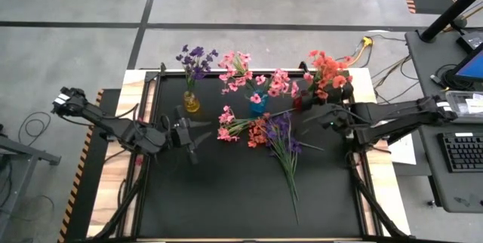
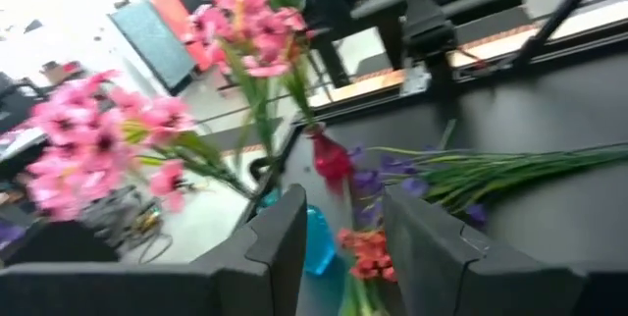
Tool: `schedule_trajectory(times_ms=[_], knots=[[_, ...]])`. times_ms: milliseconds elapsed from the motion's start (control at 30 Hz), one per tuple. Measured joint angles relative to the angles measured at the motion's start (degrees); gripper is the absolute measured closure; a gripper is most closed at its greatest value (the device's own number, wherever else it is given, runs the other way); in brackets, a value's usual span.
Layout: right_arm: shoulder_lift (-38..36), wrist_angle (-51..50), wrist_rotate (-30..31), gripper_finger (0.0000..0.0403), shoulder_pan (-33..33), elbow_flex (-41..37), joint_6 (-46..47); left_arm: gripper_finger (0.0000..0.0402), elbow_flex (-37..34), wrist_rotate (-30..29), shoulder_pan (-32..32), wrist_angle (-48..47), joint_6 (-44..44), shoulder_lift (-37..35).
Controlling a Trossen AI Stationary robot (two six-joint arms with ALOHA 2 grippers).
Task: Sort flowers into vase by color
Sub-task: Put the left orange flower into the red vase
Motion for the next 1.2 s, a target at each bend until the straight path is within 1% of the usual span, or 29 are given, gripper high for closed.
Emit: schedule_trajectory(times_ms=[100,233,467,567,800,1033,1200], knots=[[0.30,4.35,0.61,0.0385,-1.34,0.00,-2.31,0.0281,0.00,-0.34,-0.02,-0.01,0.51,-0.22],[1.48,6.73,0.58,0.0385,-3.81,0.00,-4.61,0.0281,0.00,-0.37,-0.02,-0.06,0.53,-0.15],[4.16,8.33,-3.63,0.0385,-8.88,0.02,-5.29,0.0281,0.00,-1.00,-0.02,-0.16,0.13,0.07],[5.20,9.26,-4.50,0.0385,-10.20,0.02,-5.92,0.0281,0.00,-1.00,-0.02,-0.16,-0.24,0.09],[5.38,10.65,-4.55,0.0385,-10.92,0.02,-6.50,0.0281,0.00,-0.98,-0.02,-0.16,-0.39,0.09],[5.38,16.50,-6.05,0.0385,-11.93,0.09,-12.26,0.0281,0.00,-0.95,-0.02,-0.14,-0.56,0.09],[5.38,17.00,-6.47,0.0385,-12.41,0.09,-12.97,0.0281,0.00,-0.90,-0.02,-0.14,-0.56,0.09]])
